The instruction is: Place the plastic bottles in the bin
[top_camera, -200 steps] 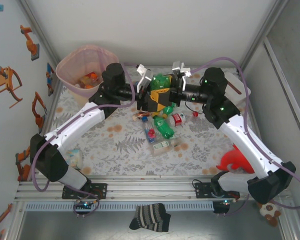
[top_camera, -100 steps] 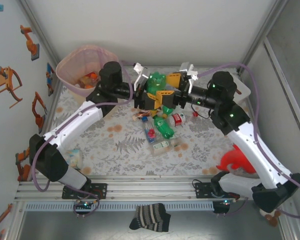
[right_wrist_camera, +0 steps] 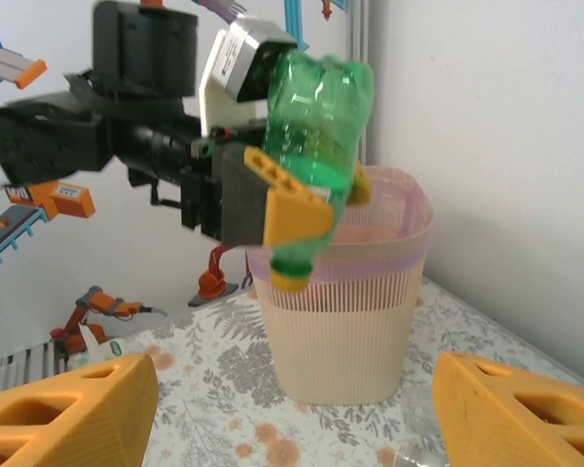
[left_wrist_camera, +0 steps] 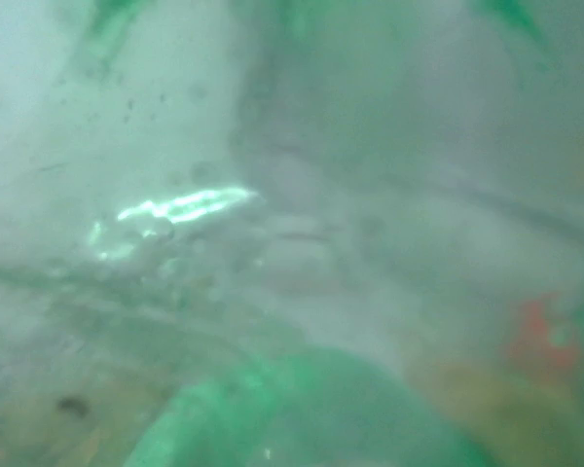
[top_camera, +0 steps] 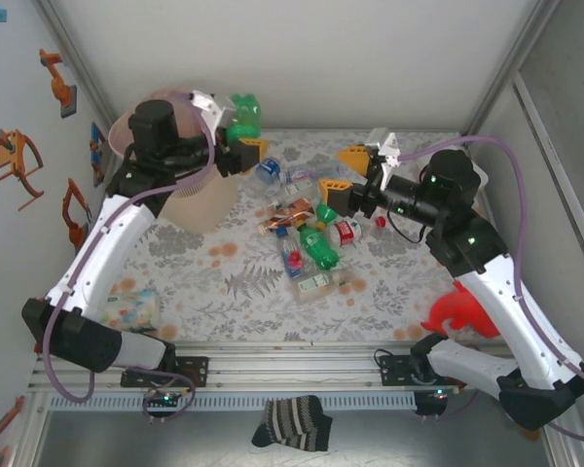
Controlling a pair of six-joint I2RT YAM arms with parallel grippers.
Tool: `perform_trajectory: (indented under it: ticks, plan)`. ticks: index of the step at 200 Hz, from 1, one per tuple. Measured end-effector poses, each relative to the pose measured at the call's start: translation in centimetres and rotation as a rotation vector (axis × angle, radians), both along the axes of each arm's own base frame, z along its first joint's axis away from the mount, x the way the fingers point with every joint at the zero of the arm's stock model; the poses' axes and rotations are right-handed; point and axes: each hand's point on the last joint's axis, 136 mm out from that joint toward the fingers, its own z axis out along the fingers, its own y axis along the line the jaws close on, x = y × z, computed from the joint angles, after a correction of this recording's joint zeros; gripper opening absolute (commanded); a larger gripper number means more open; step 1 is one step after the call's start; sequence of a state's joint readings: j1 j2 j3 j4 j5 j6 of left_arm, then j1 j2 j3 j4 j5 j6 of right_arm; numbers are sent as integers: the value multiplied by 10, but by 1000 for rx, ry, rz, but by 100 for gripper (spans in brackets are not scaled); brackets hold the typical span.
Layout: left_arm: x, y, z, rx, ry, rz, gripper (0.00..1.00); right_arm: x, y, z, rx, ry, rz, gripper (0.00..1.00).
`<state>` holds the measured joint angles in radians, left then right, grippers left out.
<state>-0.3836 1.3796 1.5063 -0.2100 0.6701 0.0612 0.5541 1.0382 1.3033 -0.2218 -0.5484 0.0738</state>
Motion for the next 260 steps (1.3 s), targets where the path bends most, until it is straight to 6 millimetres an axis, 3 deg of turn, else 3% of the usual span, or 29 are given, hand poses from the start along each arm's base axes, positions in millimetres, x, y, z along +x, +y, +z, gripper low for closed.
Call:
perform_trajectory:
  ticks: [42,72,110,148,208,221,260]
  plan:
    - [61,76,-8,128,-30,418,43,1,-1,-3,-7,11,-6,73]
    - [101,121,-18,223,-17,601,43,2,-1,-4,-10,15,-12,73]
    - [151,168,-58,360,80,737,43,2,-2,-4,-10,15,-16,72]
    - [181,190,-117,499,225,765,43,-3,-6,-3,-10,13,-22,72]
    - [190,207,-203,688,439,748,44,-6,-8,-6,-14,19,-27,72]
    - [192,211,-213,724,464,750,47,-6,-8,-8,-18,25,-28,72]
    - [195,216,-216,755,489,750,53,-5,-9,-11,-23,33,-35,72]
